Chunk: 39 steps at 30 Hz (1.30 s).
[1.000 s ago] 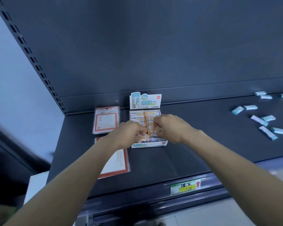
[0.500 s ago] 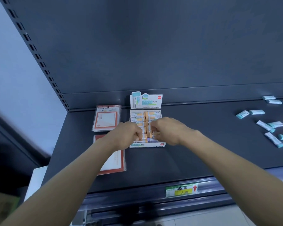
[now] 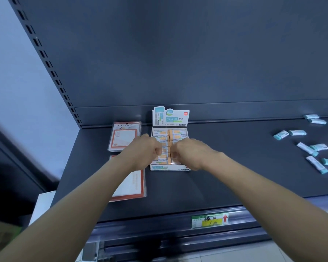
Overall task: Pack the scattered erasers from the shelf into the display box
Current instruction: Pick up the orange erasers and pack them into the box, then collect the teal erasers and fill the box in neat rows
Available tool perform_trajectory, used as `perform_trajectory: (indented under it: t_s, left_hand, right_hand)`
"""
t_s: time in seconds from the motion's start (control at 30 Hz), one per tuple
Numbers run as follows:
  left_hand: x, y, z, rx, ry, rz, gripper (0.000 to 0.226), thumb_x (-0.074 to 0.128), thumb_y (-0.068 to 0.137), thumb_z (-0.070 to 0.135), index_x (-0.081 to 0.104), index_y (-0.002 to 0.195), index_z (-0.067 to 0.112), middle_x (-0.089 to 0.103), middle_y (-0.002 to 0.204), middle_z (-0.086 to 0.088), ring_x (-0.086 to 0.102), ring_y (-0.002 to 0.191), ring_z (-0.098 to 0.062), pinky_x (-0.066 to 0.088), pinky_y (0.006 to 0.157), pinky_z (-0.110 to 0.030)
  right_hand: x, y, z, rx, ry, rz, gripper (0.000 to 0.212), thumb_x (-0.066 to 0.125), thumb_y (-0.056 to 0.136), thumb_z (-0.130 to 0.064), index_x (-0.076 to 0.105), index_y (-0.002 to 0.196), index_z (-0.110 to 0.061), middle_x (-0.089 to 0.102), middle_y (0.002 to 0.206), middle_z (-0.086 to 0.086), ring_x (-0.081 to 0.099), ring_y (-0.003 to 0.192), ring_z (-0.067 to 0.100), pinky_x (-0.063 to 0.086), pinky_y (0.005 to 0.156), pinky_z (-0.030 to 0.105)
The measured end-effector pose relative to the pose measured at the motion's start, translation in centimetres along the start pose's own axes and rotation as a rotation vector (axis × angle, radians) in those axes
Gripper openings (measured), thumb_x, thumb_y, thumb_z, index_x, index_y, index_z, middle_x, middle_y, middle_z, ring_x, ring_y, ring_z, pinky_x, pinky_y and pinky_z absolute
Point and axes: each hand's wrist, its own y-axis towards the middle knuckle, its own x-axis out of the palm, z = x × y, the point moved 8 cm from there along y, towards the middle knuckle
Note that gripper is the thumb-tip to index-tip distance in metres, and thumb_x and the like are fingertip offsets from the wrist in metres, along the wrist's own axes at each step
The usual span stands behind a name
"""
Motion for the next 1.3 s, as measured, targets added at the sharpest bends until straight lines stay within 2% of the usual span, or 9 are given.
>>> perform_trajectory:
  t_s: [0.07, 0.2, 0.4, 0.57, 0.77, 1.0, 1.07, 1.17, 1.3]
  left_hand:
    - [-1.2, -0.1, 0.4, 0.01, 0.027, 0.043, 0.019, 0.05, 0.091, 0.008, 0.065, 0.099, 0.017, 0.063, 0.105, -0.004, 0.05, 0.096, -0.019, 0.047, 0.085, -0.036]
    - [-3.9, 0.0, 2.3, 0.055, 0.062, 0.165, 0.025, 0.043, 0.094, 0.011, 0.064, 0.105, 0.017, 0.063, 0.111, -0.002, 0.05, 0.104, -0.02, 0.041, 0.095, -0.038]
    - [-7.0, 1.1, 5.3, 0.179, 0.025, 0.327, 0.022, 0.046, 0.093, 0.012, 0.064, 0.106, 0.015, 0.062, 0.107, -0.001, 0.051, 0.106, -0.023, 0.035, 0.093, -0.038]
    - [-6.6, 2.4, 7.7, 0.257, -0.023, 0.299, 0.02, 0.048, 0.092, 0.012, 0.065, 0.103, 0.015, 0.064, 0.104, -0.003, 0.052, 0.102, -0.025, 0.039, 0.094, -0.042]
    - [-6.4, 2.2, 10.5, 0.359, 0.015, 0.339, 0.018, 0.05, 0.093, 0.016, 0.063, 0.106, 0.017, 0.062, 0.107, -0.001, 0.05, 0.105, -0.024, 0.033, 0.093, -0.037]
    - [-6.9, 1.6, 14.7, 0.441, 0.001, 0.414, 0.017, 0.051, 0.092, 0.014, 0.064, 0.103, 0.017, 0.063, 0.102, -0.001, 0.05, 0.099, -0.025, 0.033, 0.087, -0.035]
    - [-6.1, 2.6, 18.5, 0.476, 0.012, 0.424, 0.017, 0.052, 0.091, 0.014, 0.064, 0.102, 0.017, 0.063, 0.102, -0.001, 0.05, 0.099, -0.026, 0.034, 0.087, -0.037]
    - [-5.6, 3.3, 19.5, 0.474, 0.02, 0.409, 0.018, 0.052, 0.092, 0.015, 0.064, 0.105, 0.018, 0.063, 0.105, 0.001, 0.049, 0.102, -0.023, 0.032, 0.089, -0.033]
    - [-2.5, 5.8, 25.9, 0.48, 0.029, 0.368, 0.021, 0.049, 0.093, 0.016, 0.061, 0.11, 0.02, 0.06, 0.109, 0.003, 0.048, 0.105, -0.02, 0.031, 0.093, -0.031]
  right_hand:
    - [-0.7, -0.1, 0.5, 0.025, -0.026, 0.044, 0.019, 0.049, 0.093, -0.012, 0.059, 0.108, -0.016, 0.061, 0.109, 0.008, 0.053, 0.086, 0.026, 0.041, 0.067, 0.031]
    - [-4.0, -1.2, 1.8, 0.096, -0.047, 0.212, 0.023, 0.045, 0.093, -0.012, 0.057, 0.112, -0.018, 0.061, 0.115, 0.007, 0.058, 0.1, 0.031, 0.042, 0.071, 0.033]
    - [-8.0, -5.3, 3.9, 0.198, 0.008, 0.431, 0.02, 0.046, 0.094, -0.015, 0.059, 0.11, -0.015, 0.061, 0.111, 0.008, 0.058, 0.1, 0.033, 0.048, 0.08, 0.036]
    - [-7.8, -7.9, 5.6, 0.309, 0.013, 0.462, 0.022, 0.046, 0.094, -0.018, 0.058, 0.113, -0.016, 0.059, 0.113, 0.009, 0.056, 0.105, 0.034, 0.047, 0.082, 0.037]
    - [-7.3, -9.8, 7.0, 0.396, -0.044, 0.496, 0.029, 0.046, 0.095, -0.019, 0.055, 0.123, -0.016, 0.058, 0.12, 0.008, 0.051, 0.116, 0.029, 0.045, 0.089, 0.036]
    - [-7.6, -12.1, 9.6, 0.451, -0.099, 0.556, 0.026, 0.044, 0.096, -0.016, 0.056, 0.118, -0.011, 0.059, 0.116, 0.01, 0.052, 0.11, 0.031, 0.044, 0.086, 0.035]
    - [-7.5, -14.3, 12.9, 0.47, -0.09, 0.582, 0.027, 0.044, 0.096, -0.015, 0.057, 0.119, -0.011, 0.06, 0.115, 0.01, 0.053, 0.109, 0.032, 0.044, 0.084, 0.035]
    - [-7.3, -15.0, 14.7, 0.493, -0.081, 0.589, 0.026, 0.043, 0.096, -0.015, 0.057, 0.117, -0.011, 0.059, 0.117, 0.009, 0.052, 0.111, 0.031, 0.043, 0.082, 0.035]
    - [-5.9, -18.7, 22.0, 0.542, -0.074, 0.578, 0.024, 0.044, 0.094, -0.013, 0.058, 0.114, -0.011, 0.059, 0.116, 0.008, 0.051, 0.111, 0.03, 0.04, 0.076, 0.033]
